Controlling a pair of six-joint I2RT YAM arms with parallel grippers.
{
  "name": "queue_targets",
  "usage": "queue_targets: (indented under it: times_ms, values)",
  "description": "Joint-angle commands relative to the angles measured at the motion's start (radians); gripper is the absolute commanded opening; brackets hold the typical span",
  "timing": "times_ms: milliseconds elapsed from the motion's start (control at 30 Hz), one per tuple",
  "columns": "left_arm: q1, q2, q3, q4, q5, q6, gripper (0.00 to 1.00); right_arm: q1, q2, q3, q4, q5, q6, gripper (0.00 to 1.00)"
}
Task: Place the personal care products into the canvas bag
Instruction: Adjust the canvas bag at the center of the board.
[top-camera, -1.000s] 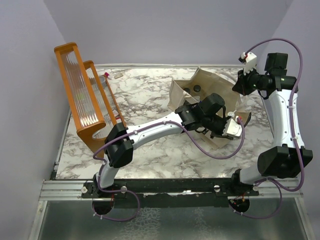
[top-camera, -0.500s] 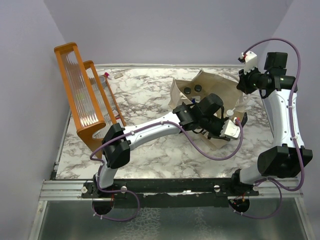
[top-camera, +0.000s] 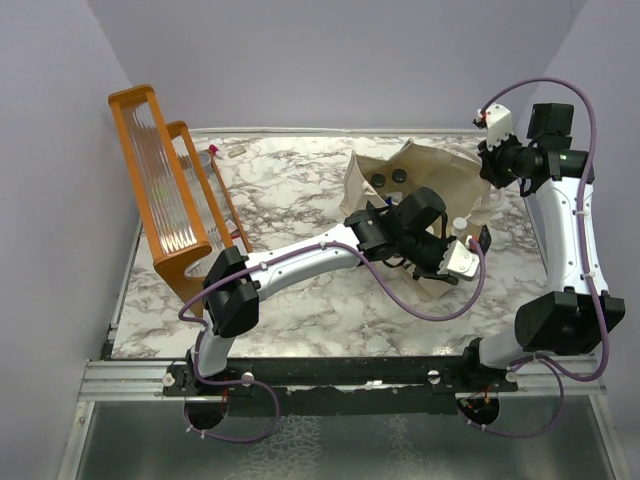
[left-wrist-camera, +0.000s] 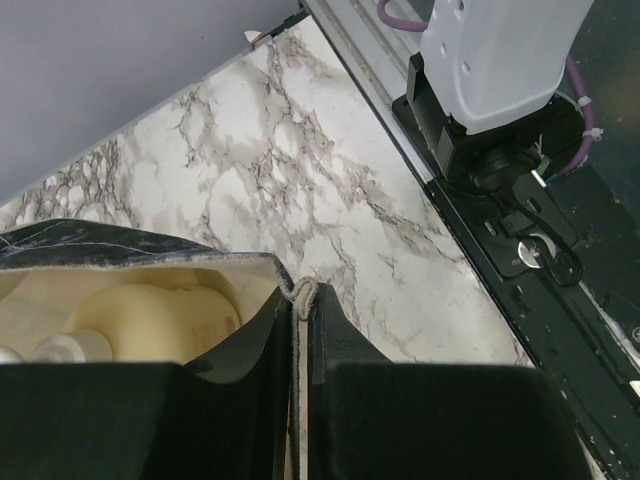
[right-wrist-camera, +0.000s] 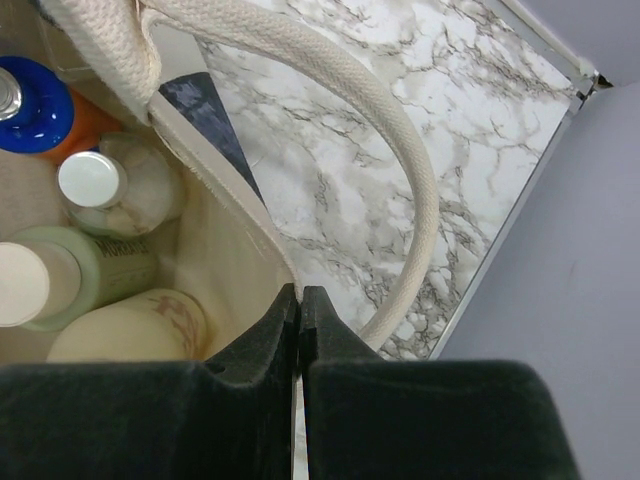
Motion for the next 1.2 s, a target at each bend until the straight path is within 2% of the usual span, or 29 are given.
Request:
queue_targets:
  times_ms: [0, 100, 200, 400, 500, 600, 700, 967, 1167]
  values:
    - [-0.006, -0.030, -0.009, -0.113, 0.058, -0.010, 0.00, -0.012, -0.008, 0.035, 0.148, 0.101, -0.122, 0.01]
    - [-0.007, -0.033, 0.011, -0.109, 0.043, -0.026, 0.00, -0.012, 0.000, 0.049, 0.121, 0.076, -0.134, 0.01]
    - [-0.007, -0.032, 0.027, -0.088, 0.015, -0.058, 0.00, -0.012, -0.003, 0.074, 0.023, -0.032, -0.107, 0.05]
    - [-0.006, -0.022, 0.039, -0.055, -0.022, -0.091, 0.00, -0.012, -0.066, 0.068, -0.073, -0.151, -0.029, 0.32]
    - [-0.006, -0.017, 0.039, -0.047, -0.029, -0.098, 0.00, -0.012, -0.095, 0.078, -0.111, -0.162, -0.008, 0.42]
    - [-0.005, -0.011, 0.044, -0.037, -0.046, -0.103, 0.00, -0.012, -0.135, 0.071, -0.148, -0.167, -0.001, 0.63]
    - [-0.003, -0.004, 0.056, -0.025, -0.059, -0.113, 0.00, -0.012, -0.197, 0.036, -0.168, -0.169, 0.001, 0.73]
    - [0.005, 0.002, 0.080, -0.011, -0.067, -0.138, 0.00, -0.012, -0.338, -0.115, -0.255, -0.153, -0.040, 0.77]
    - [0.007, 0.002, 0.081, -0.018, -0.056, -0.143, 0.00, -0.012, -0.361, -0.221, -0.245, -0.084, -0.070, 0.78]
